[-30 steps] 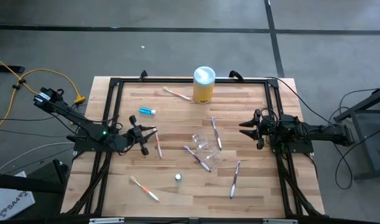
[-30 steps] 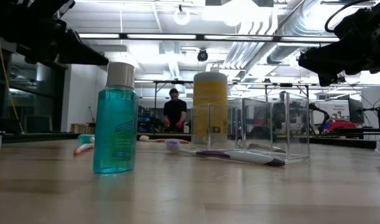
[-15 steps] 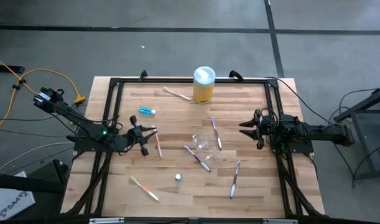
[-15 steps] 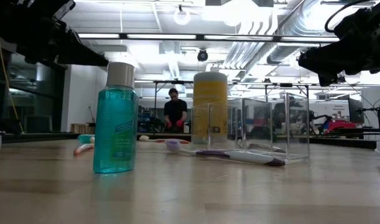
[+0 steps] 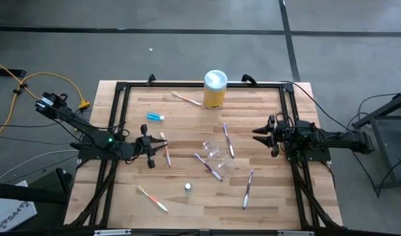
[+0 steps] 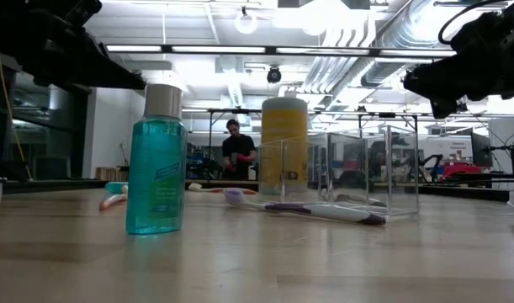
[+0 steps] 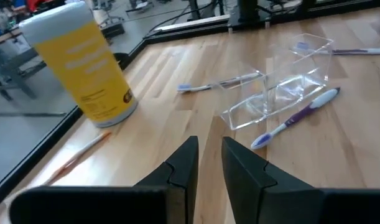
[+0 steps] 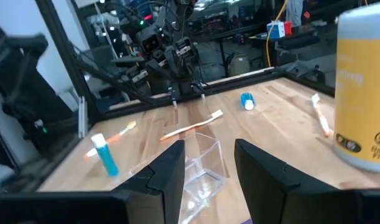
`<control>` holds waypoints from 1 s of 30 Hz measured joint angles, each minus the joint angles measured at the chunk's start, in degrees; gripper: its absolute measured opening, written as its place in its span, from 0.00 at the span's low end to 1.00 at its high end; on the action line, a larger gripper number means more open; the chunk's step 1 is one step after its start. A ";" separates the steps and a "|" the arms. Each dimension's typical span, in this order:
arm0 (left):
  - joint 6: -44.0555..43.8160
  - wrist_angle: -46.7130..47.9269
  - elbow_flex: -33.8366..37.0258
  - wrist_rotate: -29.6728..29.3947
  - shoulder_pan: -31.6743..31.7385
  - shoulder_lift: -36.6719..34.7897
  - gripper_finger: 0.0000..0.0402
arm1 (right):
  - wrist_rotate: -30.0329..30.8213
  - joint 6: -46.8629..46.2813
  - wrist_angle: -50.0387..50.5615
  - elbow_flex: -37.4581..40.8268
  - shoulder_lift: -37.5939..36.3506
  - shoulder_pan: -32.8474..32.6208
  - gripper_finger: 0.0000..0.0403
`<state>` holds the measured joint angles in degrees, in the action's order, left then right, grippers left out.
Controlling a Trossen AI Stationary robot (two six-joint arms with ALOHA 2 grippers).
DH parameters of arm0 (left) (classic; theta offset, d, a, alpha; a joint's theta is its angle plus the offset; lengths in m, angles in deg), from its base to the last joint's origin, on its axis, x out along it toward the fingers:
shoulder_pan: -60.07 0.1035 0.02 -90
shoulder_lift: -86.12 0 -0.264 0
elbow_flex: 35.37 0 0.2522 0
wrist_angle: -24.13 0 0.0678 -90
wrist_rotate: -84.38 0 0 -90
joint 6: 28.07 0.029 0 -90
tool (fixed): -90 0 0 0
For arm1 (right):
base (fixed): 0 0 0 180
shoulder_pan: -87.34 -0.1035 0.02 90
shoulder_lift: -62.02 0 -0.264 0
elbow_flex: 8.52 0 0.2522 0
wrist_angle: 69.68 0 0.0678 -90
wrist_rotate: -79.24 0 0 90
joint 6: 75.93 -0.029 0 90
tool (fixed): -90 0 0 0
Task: Pick & Place toothbrushing station
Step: Put the top mouthwash into the transparent organizer
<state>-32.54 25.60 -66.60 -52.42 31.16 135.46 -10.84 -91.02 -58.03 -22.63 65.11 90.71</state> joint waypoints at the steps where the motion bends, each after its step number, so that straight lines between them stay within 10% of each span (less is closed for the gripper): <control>1: -1.61 -0.02 0.00 -1.10 0.34 0.01 0.16 | 0.00 -1.22 -0.08 0.01 -0.02 0.00 0.33; 15: -9.45 16.22 0.02 16.66 23.35 0.00 0.21 | 0.59 -4.57 -5.08 0.00 -0.02 0.01 0.33; 30: 0.62 18.46 -1.22 31.76 40.04 -0.15 0.44 | 1.49 1.30 -11.30 -0.01 0.95 0.00 0.33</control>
<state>-31.93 44.07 -67.82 -20.66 71.20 135.31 -9.35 -89.72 -69.34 -22.64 66.05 90.72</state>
